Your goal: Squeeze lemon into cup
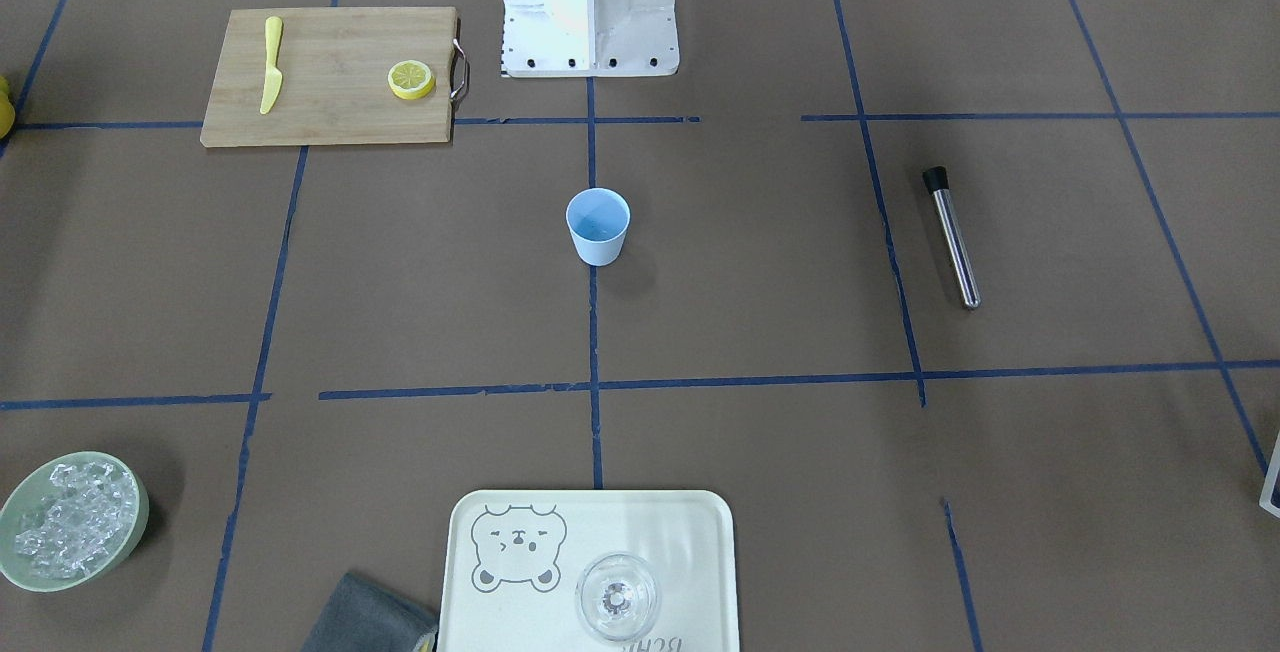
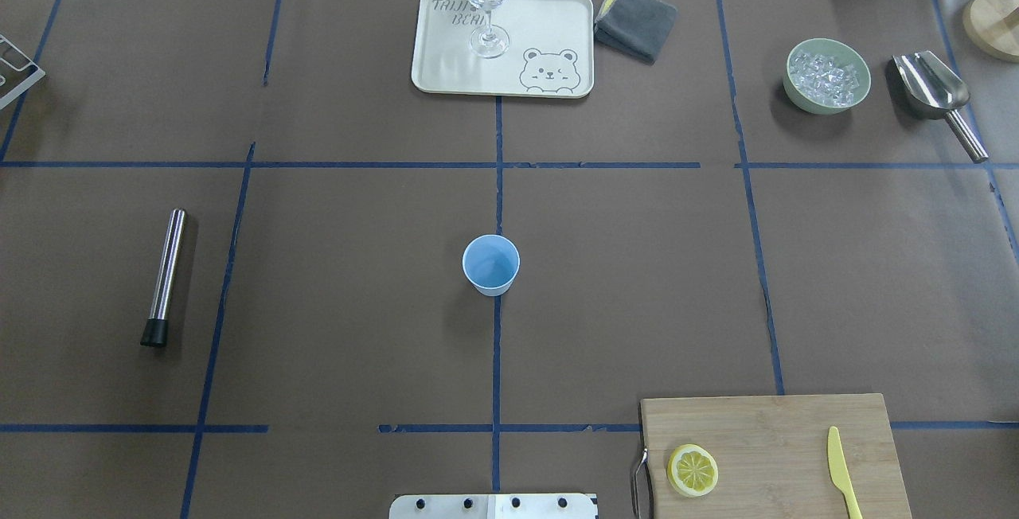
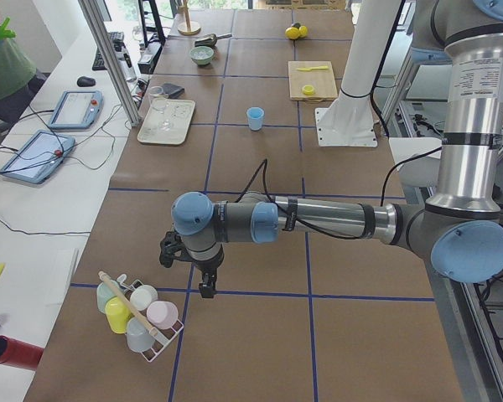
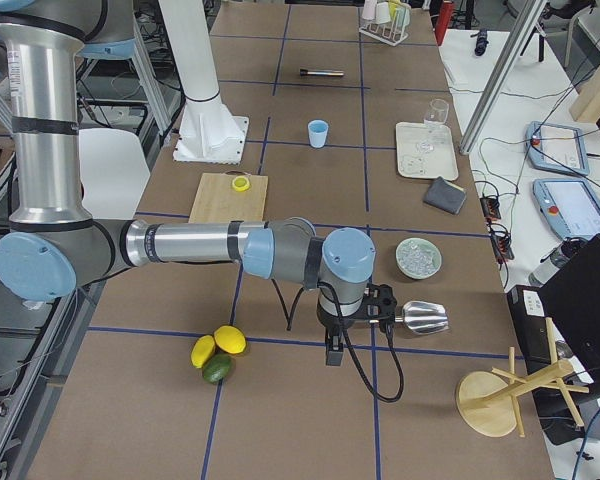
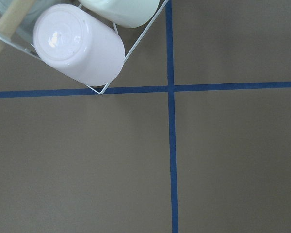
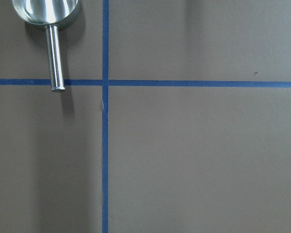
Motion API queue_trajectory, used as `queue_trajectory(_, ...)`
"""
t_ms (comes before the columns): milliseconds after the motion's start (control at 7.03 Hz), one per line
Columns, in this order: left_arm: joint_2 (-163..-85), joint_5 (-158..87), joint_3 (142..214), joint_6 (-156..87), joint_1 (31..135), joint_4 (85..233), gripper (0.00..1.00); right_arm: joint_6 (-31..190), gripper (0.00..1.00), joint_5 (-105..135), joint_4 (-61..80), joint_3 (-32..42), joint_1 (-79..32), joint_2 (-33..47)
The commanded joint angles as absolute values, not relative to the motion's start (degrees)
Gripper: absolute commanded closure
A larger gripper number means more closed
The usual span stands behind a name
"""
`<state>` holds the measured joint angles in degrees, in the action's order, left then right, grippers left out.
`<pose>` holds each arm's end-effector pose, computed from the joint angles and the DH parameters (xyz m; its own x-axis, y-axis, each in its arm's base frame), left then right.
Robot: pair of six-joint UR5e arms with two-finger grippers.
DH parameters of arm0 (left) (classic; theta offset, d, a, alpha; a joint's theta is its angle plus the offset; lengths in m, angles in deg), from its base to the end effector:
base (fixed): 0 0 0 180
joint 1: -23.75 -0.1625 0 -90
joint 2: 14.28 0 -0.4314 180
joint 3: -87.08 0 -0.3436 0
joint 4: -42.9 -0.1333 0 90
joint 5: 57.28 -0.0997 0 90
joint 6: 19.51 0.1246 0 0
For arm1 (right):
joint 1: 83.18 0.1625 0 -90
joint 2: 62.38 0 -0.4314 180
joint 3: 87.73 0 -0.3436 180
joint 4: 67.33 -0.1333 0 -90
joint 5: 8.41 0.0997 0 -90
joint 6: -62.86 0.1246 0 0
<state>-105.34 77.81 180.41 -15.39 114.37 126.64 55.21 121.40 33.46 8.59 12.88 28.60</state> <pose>-0.0499 -0.4468 0.6587 0.7047 0.0411 -0.7084 -0.0399 0.9990 0.0183 0.0981 -0.4169 0.6666 0.7647 0.0085 0.6443 -0.0033 1.0000 -0.0093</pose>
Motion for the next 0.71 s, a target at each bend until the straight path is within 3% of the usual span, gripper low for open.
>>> queue_trajectory(0,-105.34,77.81,180.33,-15.29,114.37,127.01,0.00,55.21,0.00,121.41,33.48,8.60,12.88,28.32)
queue_trajectory(569,-107.26,84.65,182.79,-19.55,109.56,138.68,0.00,58.44,0.00,121.58,29.81,9.91,8.41,26.21)
